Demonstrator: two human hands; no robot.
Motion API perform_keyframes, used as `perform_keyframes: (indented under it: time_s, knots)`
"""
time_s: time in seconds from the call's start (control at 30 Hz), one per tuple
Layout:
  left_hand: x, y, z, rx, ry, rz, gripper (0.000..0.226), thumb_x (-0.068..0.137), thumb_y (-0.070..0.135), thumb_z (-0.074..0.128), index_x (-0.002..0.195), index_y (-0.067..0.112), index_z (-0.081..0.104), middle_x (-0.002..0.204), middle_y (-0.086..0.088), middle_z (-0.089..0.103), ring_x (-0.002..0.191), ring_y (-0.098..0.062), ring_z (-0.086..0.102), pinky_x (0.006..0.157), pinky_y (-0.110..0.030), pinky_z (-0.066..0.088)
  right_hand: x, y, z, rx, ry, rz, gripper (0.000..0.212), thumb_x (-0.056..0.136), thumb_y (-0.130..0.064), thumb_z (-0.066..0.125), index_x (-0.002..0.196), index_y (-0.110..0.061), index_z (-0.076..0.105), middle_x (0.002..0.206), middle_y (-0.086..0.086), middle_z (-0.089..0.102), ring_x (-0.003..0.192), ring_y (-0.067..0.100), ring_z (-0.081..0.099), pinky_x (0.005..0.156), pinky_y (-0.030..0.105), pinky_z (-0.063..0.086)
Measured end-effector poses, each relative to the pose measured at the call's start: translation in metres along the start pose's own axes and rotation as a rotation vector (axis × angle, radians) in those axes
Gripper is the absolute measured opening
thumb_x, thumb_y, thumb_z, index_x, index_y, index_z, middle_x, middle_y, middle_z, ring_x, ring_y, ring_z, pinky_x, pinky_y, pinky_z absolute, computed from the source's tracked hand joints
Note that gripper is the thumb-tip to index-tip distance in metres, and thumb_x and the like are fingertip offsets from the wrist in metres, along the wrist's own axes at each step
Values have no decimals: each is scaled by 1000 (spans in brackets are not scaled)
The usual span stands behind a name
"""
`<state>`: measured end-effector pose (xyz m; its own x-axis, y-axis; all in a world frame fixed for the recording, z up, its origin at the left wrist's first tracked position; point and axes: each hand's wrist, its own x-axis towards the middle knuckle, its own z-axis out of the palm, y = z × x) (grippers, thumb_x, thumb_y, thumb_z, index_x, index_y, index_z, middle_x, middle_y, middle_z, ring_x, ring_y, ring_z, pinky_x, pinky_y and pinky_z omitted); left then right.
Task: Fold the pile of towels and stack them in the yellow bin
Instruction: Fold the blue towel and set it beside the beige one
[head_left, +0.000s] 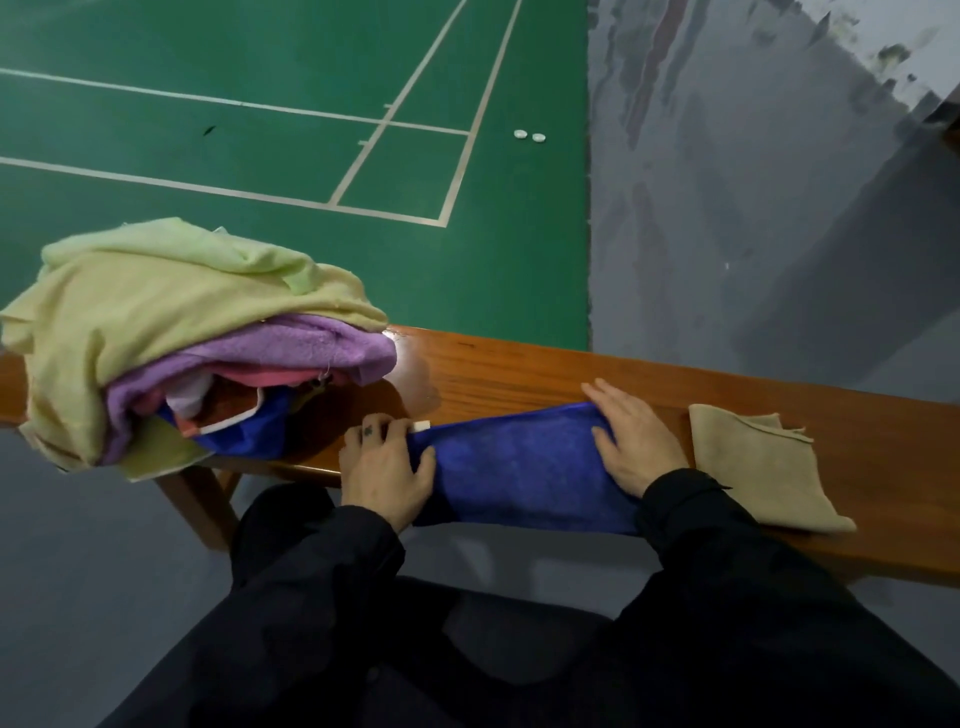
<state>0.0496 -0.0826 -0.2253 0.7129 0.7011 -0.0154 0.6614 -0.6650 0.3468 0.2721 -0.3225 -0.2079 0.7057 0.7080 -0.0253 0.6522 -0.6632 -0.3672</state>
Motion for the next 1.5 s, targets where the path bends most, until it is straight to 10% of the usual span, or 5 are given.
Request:
perform_keyframes:
  time_s: [0.37,0.6,0.73,0.97,1.5]
  knots:
    - [5,19,-39,-602,-12,170,14,100,17,55,92,27,51,80,7,60,76,-17,57,70,-34,41,5,-8,-54,65,-109,112,15,83,-24,69,84,-30,56,89,-9,60,89,22,58,75,35,44]
    - [36,60,-112,-666,263,394,27,92,-6,51,113,9,61,104,1,64,95,-7,57,88,-9,42,-5,-27,-140,469,289,10,26,87,-8,75,84,-29,61,80,-8,65,75,9,60,67,23,49]
    - [27,51,-105,-544,395,532,23,84,-9,57,97,10,60,95,-3,60,89,-15,54,82,-22,44,-28,-22,-131,345,399,-21,29,78,-2,76,80,-24,56,76,-6,58,70,15,52,65,32,42]
    - [1,-6,-1,0,-58,558,31,84,29,67,114,27,61,126,-1,58,113,-32,59,91,-46,50,-63,21,-36,-100,-157,48,34,88,-27,68,122,-26,65,119,-3,62,112,22,59,98,40,49]
    - [26,3,-8,-68,-19,580,35,91,46,68,118,24,70,125,4,62,116,-18,55,95,-37,52,-47,24,-39,91,75,159,4,102,-24,52,100,-27,53,88,-4,61,79,17,58,68,36,46]
